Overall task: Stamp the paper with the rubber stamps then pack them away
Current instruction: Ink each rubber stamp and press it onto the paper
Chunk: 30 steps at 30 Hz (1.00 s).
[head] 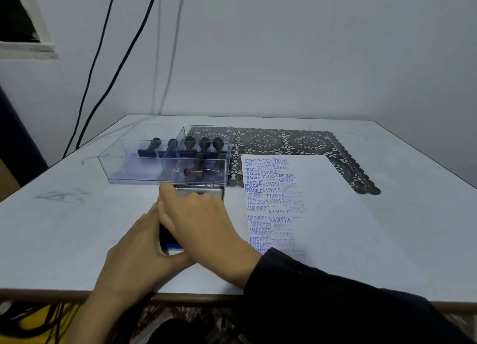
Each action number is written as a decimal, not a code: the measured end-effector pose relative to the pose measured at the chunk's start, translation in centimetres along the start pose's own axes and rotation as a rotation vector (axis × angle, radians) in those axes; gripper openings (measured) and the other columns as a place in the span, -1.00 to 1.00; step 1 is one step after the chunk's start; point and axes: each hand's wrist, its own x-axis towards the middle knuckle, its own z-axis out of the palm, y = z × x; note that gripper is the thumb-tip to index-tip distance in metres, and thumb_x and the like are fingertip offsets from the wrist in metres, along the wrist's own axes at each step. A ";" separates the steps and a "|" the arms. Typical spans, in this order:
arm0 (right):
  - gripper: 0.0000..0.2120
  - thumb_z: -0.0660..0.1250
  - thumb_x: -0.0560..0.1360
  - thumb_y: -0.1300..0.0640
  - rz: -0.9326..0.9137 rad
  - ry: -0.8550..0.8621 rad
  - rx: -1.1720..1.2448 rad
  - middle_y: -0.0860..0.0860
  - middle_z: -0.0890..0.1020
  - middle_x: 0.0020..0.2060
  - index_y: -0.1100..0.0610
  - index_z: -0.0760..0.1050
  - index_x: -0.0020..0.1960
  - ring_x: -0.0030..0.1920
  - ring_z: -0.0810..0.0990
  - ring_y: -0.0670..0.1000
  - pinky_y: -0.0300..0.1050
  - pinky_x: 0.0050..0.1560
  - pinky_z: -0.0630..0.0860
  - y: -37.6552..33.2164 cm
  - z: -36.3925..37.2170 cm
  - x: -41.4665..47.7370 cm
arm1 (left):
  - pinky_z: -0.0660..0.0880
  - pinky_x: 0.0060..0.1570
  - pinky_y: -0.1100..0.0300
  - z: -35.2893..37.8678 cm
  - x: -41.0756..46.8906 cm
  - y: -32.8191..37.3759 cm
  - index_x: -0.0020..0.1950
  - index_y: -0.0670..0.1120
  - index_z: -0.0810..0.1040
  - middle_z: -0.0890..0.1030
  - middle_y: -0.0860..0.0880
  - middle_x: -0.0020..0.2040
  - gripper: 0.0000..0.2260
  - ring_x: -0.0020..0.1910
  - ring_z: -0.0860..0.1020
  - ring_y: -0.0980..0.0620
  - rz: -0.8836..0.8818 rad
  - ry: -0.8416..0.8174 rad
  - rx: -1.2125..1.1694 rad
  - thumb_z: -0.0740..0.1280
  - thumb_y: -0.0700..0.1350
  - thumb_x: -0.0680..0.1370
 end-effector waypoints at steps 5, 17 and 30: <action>-0.84 0.13 0.61 0.03 0.009 -0.071 0.278 0.09 0.47 -0.36 0.04 0.18 -0.07 -0.34 0.34 0.20 -0.03 -0.41 0.13 0.9 -1.4 0.7 | 0.50 -0.11 0.19 -0.1 -0.2 0.0 0.24 0.38 0.27 0.50 0.45 0.08 -0.29 0.06 0.52 0.30 0.027 0.001 -0.033 0.32 0.48 0.13; -0.72 0.16 0.58 0.01 0.309 -0.009 0.395 0.01 0.40 -0.47 0.06 0.20 -0.26 -0.39 0.32 0.06 -0.02 -0.34 0.28 8.9 -6.5 -2.1 | 0.04 0.33 0.43 2.0 0.0 3.7 0.48 0.35 0.02 -0.05 0.57 0.39 -0.12 0.39 -0.05 0.53 0.293 -0.042 -0.081 0.20 0.53 0.21; -0.75 0.21 0.49 0.06 0.477 -0.086 0.232 0.13 0.46 -0.42 0.13 0.24 -0.29 -0.38 0.31 0.06 -0.06 -0.35 0.23 15.5 -9.5 -5.9 | -0.36 0.36 0.37 8.6 0.7 8.1 0.57 -0.01 -0.17 -0.26 0.12 0.55 -0.29 0.45 -0.29 0.30 0.443 -0.234 0.209 -0.05 0.34 0.56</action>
